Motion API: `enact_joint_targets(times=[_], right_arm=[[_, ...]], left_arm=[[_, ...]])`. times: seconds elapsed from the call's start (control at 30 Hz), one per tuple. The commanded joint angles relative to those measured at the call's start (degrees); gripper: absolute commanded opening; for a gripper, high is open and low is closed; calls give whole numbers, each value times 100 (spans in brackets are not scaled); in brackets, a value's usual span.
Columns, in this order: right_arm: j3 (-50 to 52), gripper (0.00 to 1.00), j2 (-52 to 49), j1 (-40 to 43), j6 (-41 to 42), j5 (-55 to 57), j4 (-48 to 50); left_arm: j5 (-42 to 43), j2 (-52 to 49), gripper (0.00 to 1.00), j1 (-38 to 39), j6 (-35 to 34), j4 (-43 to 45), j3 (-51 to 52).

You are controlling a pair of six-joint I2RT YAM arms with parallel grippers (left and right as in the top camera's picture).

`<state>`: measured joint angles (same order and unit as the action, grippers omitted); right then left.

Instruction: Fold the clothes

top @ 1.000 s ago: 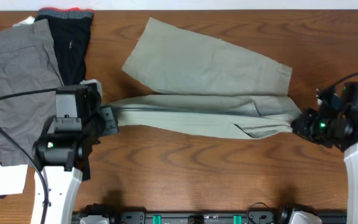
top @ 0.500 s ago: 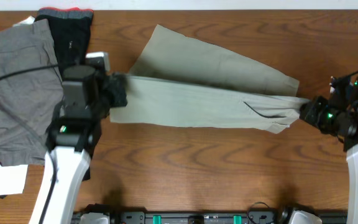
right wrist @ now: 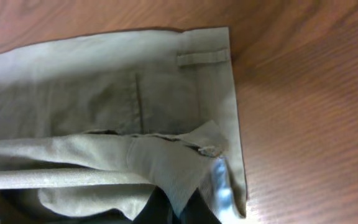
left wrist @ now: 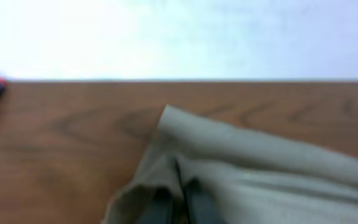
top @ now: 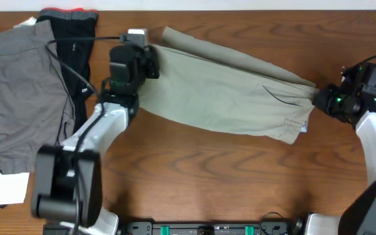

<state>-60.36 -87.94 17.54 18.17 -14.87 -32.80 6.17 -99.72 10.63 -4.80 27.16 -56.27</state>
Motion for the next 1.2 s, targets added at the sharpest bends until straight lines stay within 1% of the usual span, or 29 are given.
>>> enact_joint_targets(times=[0.0, 0.1, 0.2, 0.4, 0.43, 0.47, 0.5, 0.53, 0.57, 0.67, 0.73, 0.9, 0.97, 1.1, 1.17], right_arm=[[-44, 1, -269, 160, 109, 730, 229], [-44, 1, -518, 109, 109, 730, 636], [-44, 1, -758, 42, 109, 730, 1034], [-44, 1, -1303, -39, 109, 761, 1849], [-44, 1, -1399, -39, 111, 841, 1998], [-44, 4, -1473, -39, 109, 911, 2131], [-44, 29, -1552, -35, 109, 988, 2284], [-44, 81, -1615, -31, 109, 1060, 2435], [-44, 99, -1628, -24, 109, 1067, 2511], [-66, 99, -1550, -11, 105, 1034, 2599], [-81, 99, -1331, -15, 59, 1010, 2540], [-83, 99, -603, -85, -365, 616, 2299], [-83, 99, -328, -197, -498, 452, 2142], [-81, 99, -46, -601, -649, 256, 1773], [-81, 95, -52, -839, -647, 190, 1602]], left_arm=[[-573, -404, 6, 33, 466, 570, -85], [-575, -723, 6, 179, 804, 1182, -87], [-577, -997, 6, 245, 946, 1639, -87], [-575, -1506, 7, 245, 951, 2306, -87], [-577, -1567, 25, 247, 951, 2402, -87], [-577, -1613, 59, 245, 951, 2490, -87], [-579, -1637, 93, 245, 951, 2535, -90], [-579, -1637, 98, 238, 951, 2566, -92], [-581, -1635, 98, 227, 951, 2573, -111], [-581, -1611, 98, 195, 920, 2559, -184], [-579, -1436, 98, 192, 879, 2297, -186], [-577, -765, 98, 192, 796, 1049, -186], [-577, -448, 98, 192, 793, 457, -186], [-570, 238, 98, 192, 525, -831, -186], [-529, 562, 98, 192, 494, -1405, -186]])
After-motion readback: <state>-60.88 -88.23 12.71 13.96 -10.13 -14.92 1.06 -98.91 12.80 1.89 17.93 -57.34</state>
